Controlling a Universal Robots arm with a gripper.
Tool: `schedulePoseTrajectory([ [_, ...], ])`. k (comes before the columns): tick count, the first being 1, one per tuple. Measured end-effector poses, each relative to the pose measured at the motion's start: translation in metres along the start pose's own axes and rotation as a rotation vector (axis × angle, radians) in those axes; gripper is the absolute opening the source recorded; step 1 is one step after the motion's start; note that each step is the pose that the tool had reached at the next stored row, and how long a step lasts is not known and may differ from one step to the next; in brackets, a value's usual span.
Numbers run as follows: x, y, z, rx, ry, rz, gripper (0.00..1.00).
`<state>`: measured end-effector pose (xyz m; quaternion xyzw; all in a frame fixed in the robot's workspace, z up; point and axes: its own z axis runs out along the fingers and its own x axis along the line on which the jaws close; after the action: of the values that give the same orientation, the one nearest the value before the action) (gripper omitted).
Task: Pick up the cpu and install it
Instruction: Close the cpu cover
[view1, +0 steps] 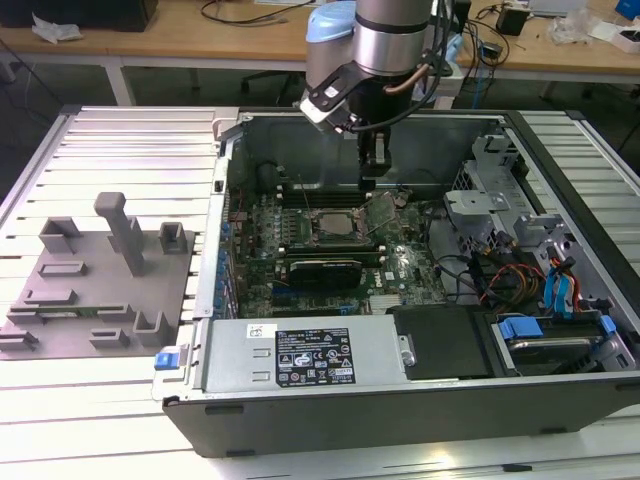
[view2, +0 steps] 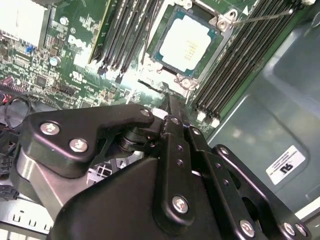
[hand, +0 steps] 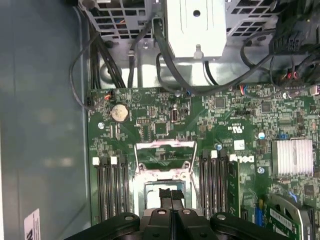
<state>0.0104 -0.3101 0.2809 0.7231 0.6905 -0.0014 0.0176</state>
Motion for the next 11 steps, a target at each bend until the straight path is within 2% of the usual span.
schedulePoseTrajectory([
  [4, 0.0003, 0.0057, 0.0001, 0.0000, 0.0000, 0.000, 0.11],
  [7, 0.0010, 0.0223, 0.0005, 0.0001, 0.0000, 0.000, 0.11],
  [11, 0.0017, 0.0371, 0.0008, 0.0001, -0.0001, 0.000, 0.11],
])
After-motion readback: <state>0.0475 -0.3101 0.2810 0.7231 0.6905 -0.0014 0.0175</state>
